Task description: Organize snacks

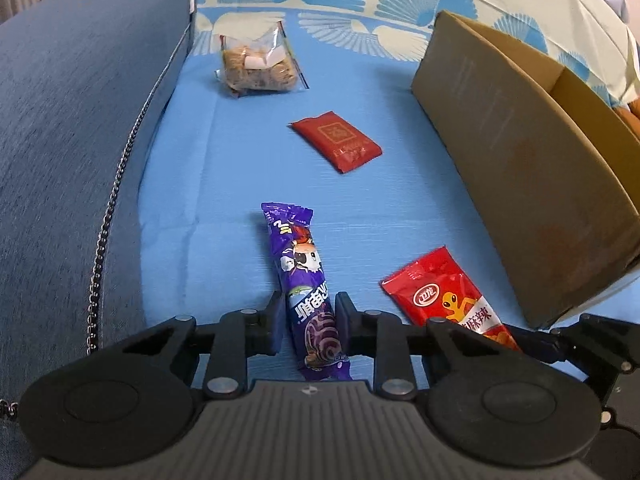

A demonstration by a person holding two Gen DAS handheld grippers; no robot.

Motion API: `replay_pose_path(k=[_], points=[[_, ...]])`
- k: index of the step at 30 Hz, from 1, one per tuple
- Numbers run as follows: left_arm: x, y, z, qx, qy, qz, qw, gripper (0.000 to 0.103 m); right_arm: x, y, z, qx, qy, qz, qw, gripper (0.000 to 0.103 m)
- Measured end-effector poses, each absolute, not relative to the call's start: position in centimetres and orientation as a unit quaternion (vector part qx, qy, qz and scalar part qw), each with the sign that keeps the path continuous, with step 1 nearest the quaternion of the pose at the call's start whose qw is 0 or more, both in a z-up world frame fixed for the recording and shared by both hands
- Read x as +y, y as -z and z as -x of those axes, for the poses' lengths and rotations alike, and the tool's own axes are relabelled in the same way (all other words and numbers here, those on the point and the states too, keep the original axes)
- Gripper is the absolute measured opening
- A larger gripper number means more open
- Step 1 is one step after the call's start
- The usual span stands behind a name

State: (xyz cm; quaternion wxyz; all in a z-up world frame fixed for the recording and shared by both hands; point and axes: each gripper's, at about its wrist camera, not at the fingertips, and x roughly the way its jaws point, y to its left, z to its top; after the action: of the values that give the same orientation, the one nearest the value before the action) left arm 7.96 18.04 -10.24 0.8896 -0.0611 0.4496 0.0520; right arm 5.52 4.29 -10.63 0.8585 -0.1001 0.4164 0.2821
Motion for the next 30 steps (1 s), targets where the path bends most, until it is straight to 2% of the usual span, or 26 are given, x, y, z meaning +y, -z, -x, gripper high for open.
replay_pose_path(k=[30], points=[[17.93,10.61,-8.44,0.467,-0.045,0.054,0.882,0.029,4.53,10.74,-5.15,0.407,-0.283,0.115,0.861,0.051]])
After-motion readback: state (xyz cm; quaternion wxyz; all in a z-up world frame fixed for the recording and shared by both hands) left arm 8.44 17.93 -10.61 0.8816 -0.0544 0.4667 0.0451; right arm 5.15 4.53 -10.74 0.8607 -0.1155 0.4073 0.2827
